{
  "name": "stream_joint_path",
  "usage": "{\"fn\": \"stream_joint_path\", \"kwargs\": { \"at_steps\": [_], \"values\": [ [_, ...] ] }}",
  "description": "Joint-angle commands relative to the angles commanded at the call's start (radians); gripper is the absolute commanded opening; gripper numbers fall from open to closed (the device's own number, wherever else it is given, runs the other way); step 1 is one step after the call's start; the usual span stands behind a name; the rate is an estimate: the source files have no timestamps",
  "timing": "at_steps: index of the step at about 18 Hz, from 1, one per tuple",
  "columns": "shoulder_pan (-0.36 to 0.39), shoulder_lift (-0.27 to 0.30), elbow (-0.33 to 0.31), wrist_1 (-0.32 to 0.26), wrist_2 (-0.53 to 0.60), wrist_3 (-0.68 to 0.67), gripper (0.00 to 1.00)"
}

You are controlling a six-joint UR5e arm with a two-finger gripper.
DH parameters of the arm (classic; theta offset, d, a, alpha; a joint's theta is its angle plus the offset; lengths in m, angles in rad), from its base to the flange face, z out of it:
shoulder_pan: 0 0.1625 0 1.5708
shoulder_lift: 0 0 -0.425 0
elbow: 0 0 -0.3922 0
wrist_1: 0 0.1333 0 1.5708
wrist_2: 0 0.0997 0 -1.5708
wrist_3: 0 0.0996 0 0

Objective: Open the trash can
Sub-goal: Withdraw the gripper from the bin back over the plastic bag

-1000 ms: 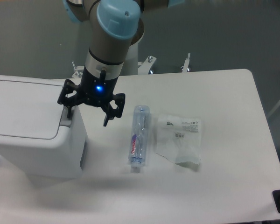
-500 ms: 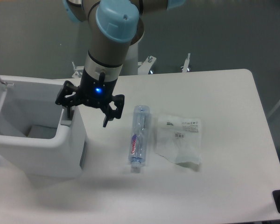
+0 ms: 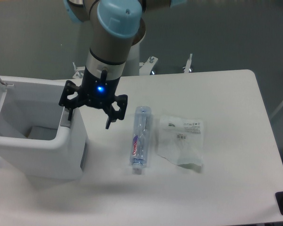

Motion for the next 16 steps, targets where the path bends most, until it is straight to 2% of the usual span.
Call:
{"fn": "stream_joint_path", "kwargs": {
  "at_steps": [5, 9, 11, 14, 16],
  "values": [
    [0.074, -0.017, 0.002, 0.002, 0.126, 0.026, 1.00],
    [0.199, -0.047, -0.006, 0.002, 0.141, 0.220, 1.00],
    [0.233, -0.067, 0.003, 0.003, 0.190, 0.255, 1.00],
    [0.293, -0.093, 0.011, 0.044, 0.213, 0.274, 1.00],
    [0.318, -0.107, 0.014, 0.045, 0.215, 0.371, 1.00]
  ]
}}
